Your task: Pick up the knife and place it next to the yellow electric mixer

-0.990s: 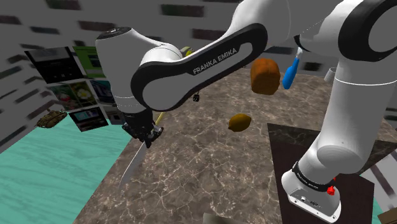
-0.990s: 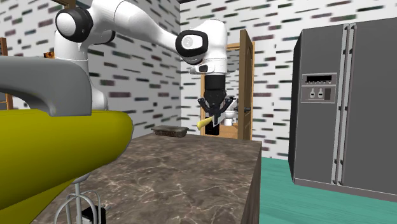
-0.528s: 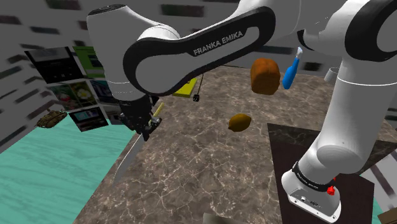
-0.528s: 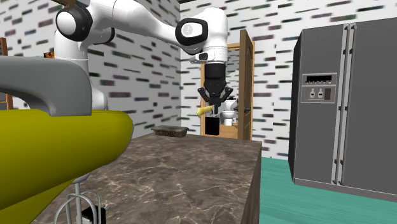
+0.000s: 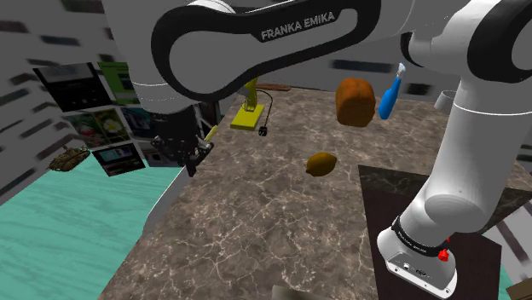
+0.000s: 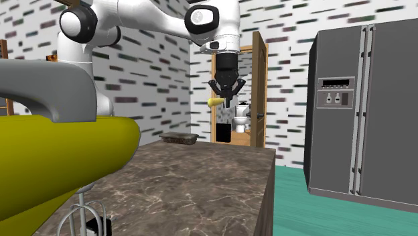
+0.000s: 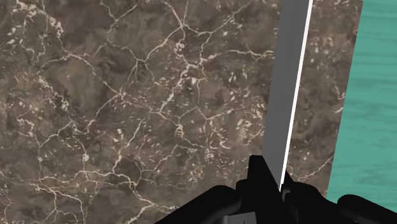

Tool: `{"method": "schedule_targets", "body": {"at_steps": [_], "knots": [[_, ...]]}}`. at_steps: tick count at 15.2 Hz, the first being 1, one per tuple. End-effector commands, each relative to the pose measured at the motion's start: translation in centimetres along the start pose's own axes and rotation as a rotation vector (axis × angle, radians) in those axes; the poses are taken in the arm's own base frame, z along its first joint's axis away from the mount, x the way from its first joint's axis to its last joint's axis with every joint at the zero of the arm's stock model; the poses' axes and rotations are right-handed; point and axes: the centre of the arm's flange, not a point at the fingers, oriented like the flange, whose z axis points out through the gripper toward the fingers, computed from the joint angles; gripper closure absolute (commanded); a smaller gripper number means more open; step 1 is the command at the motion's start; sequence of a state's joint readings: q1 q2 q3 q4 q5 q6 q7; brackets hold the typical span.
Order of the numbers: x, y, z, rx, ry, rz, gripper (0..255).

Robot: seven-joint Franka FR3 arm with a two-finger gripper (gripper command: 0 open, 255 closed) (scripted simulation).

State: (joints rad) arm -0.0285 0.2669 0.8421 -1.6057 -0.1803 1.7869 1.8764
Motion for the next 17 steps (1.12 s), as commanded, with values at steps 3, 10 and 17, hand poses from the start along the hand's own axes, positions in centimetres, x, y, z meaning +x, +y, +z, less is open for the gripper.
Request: {"method": "schedule_targets", "body": {"at_steps": [3,10,17], "knots": [[0.0,0.1,-2.0,-0.001,0.0,0.0,255],[-0.1,0.1,-5.7,-0.001,0.0,0.0,255],[-0.2,0.1,-9.4,-0.001,0.0,0.0,255]]}}
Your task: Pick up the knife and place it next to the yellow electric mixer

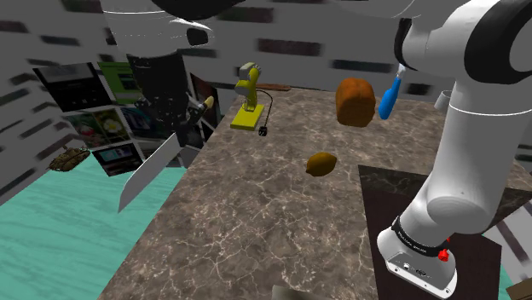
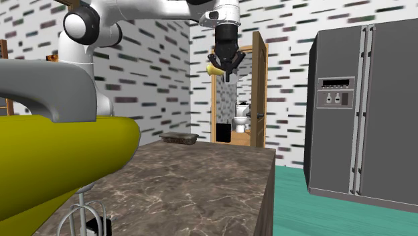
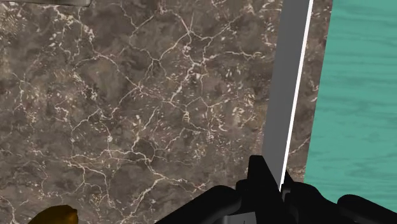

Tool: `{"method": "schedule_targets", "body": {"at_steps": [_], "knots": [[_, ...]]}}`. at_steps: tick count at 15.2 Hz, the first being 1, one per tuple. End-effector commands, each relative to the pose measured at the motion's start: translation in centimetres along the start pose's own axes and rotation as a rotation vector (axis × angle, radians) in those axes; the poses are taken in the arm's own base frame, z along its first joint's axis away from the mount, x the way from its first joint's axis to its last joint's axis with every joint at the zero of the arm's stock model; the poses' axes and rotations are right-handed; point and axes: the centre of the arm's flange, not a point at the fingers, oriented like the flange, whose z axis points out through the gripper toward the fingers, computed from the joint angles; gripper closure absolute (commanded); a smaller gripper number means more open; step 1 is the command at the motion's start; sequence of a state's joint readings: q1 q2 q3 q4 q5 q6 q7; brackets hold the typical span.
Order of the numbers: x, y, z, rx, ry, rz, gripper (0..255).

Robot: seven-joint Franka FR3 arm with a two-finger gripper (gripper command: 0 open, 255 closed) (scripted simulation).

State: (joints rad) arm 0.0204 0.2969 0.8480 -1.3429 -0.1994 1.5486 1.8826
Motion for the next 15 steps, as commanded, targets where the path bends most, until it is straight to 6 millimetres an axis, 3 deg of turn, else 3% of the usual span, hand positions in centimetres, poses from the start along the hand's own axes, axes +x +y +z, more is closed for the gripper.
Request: {"method": "schedule_targets", "body": {"at_steps": [1,8,15], "knots": [[0.0,-0.1,-1.1,0.0,0.0,0.0,255],[-0.1,-0.1,-4.6,0.0,0.0,0.0,255],[8.5,3.2,-4.8,0.0,0.0,0.0,255]]}}
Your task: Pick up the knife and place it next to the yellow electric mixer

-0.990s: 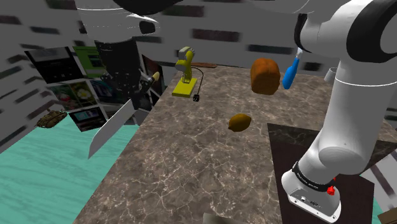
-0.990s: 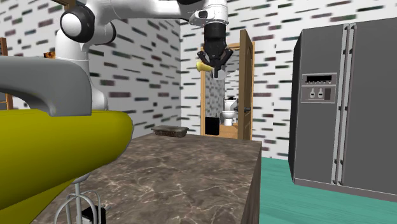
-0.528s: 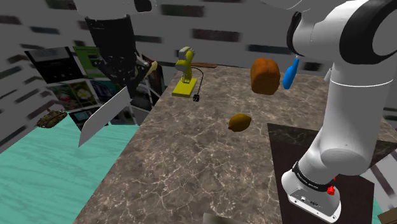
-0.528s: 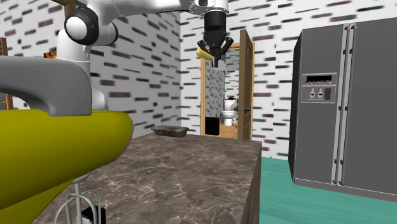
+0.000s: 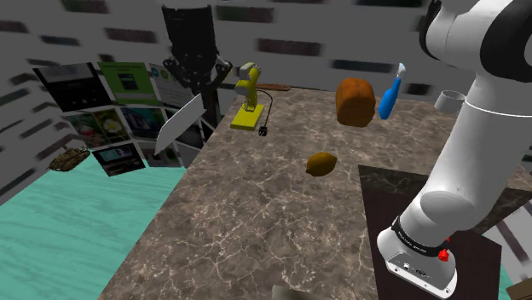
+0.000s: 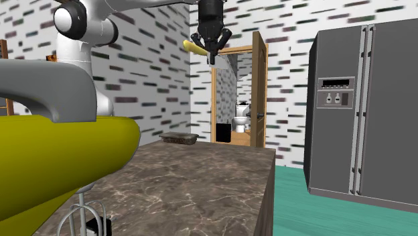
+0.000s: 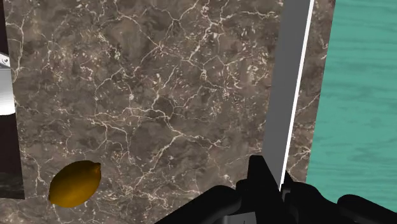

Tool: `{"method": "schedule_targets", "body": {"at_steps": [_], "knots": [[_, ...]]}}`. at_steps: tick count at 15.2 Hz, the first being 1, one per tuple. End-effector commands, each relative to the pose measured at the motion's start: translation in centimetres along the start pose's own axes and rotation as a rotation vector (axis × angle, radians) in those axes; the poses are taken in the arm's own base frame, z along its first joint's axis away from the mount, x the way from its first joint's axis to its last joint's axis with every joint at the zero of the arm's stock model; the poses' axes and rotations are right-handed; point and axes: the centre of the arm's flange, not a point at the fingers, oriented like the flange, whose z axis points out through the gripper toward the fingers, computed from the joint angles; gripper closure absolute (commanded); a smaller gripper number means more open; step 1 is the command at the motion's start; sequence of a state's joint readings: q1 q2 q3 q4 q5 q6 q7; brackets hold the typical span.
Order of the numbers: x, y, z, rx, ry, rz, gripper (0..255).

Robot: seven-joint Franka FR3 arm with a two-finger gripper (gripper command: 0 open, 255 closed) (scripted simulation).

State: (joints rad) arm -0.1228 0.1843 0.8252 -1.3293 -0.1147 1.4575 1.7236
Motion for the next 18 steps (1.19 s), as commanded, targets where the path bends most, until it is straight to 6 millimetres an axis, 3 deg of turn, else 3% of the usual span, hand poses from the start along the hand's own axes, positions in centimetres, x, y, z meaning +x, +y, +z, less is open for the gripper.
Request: {"method": "schedule_targets", "body": {"at_steps": [1,18], "knots": [[2.5,1.1,0.1,0.0,-0.001,0.0,255],[23.5,9.1,-0.3,0.0,-0.001,0.0,255]]}}
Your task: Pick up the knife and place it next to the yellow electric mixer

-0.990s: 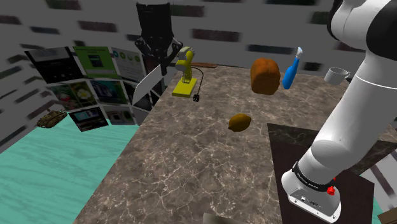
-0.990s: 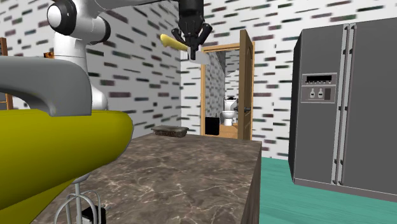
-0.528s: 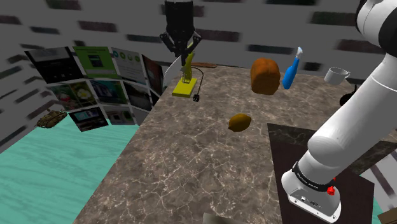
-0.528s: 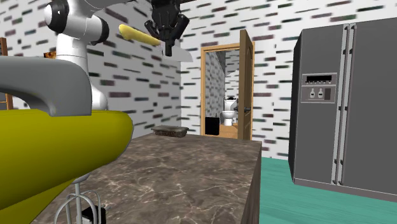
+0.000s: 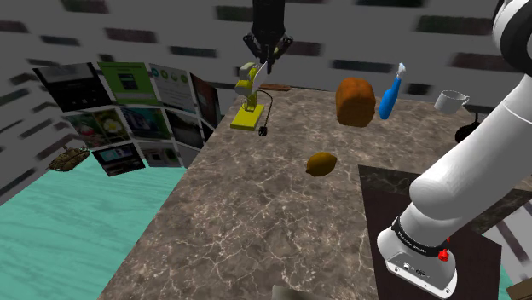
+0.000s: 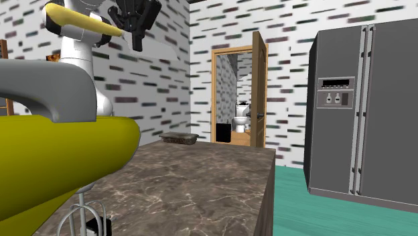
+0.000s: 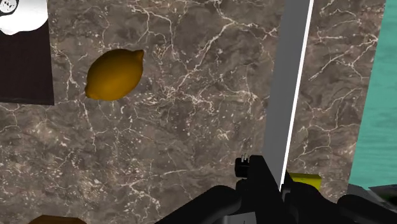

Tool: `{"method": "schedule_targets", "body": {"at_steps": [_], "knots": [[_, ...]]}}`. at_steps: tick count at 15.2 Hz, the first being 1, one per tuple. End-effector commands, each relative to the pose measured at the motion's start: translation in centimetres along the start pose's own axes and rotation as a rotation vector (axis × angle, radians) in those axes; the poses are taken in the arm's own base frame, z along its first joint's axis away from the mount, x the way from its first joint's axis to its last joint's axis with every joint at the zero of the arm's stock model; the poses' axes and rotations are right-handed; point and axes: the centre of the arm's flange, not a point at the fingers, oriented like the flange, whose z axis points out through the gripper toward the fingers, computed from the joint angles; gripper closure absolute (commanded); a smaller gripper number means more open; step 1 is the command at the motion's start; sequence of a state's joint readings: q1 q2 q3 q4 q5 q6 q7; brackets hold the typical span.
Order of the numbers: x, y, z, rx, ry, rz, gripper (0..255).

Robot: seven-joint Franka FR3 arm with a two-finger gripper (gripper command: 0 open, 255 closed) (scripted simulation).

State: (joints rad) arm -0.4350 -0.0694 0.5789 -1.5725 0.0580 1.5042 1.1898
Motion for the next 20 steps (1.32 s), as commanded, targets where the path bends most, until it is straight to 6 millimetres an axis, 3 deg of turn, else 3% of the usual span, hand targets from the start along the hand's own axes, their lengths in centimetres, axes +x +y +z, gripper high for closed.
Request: {"method": "schedule_targets", "body": {"at_steps": [1,20], "knots": [[2.5,1.1,-0.1,0.0,0.0,-0.001,255],[25.9,10.0,-0.6,0.0,0.0,-0.001,255]]}}
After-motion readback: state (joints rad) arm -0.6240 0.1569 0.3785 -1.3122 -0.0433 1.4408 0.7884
